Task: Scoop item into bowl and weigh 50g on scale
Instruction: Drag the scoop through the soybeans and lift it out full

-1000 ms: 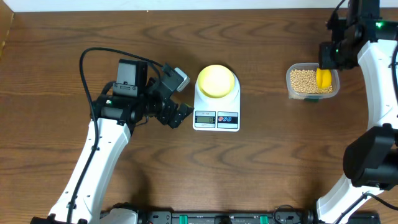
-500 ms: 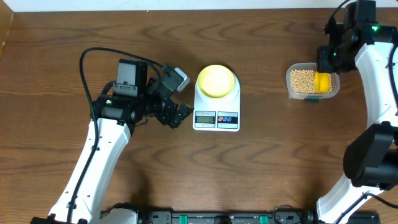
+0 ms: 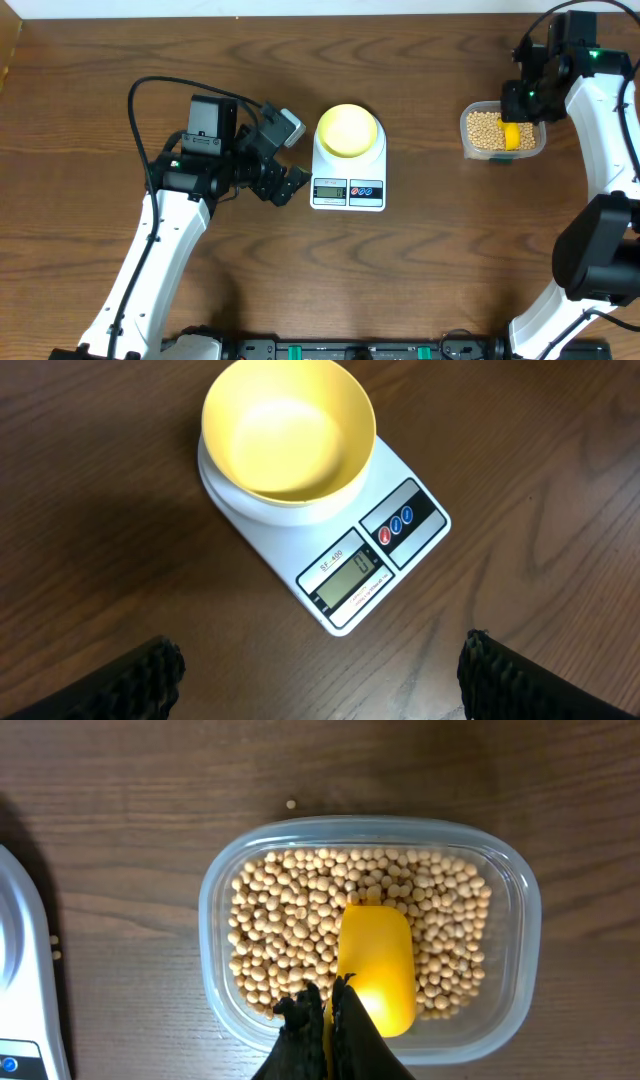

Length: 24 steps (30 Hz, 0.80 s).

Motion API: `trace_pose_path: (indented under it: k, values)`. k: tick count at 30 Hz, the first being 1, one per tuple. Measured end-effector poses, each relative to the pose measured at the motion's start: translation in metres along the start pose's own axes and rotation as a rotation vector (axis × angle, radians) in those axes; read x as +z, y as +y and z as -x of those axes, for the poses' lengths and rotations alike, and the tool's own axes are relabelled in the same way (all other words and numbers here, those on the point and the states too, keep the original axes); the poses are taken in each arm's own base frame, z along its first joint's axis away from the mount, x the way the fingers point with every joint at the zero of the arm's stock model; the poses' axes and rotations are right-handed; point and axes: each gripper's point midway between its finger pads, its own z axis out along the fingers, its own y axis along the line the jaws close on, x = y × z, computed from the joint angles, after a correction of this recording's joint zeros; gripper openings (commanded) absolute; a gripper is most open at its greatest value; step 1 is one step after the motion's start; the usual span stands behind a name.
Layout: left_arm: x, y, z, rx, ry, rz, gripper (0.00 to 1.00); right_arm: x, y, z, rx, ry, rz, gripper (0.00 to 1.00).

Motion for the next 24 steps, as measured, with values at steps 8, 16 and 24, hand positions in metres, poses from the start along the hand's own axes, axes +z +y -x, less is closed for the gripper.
trace_pose_path:
  k: [8, 16, 24]
  values:
    - [0.0, 0.0, 0.0, 0.0, 0.0, 0.0, 0.9, 0.001, 0.017, 0.015, -0.008, -0.066, 0.1, 0.01]
    - [0.0, 0.0, 0.0, 0.0, 0.0, 0.0, 0.9, 0.009, 0.022, 0.005, -0.003, -0.039, 0.135, 0.01]
    - [0.0, 0.0, 0.0, 0.0, 0.0, 0.0, 0.9, 0.011, 0.024, 0.0, 0.02, -0.032, 0.194, 0.01]
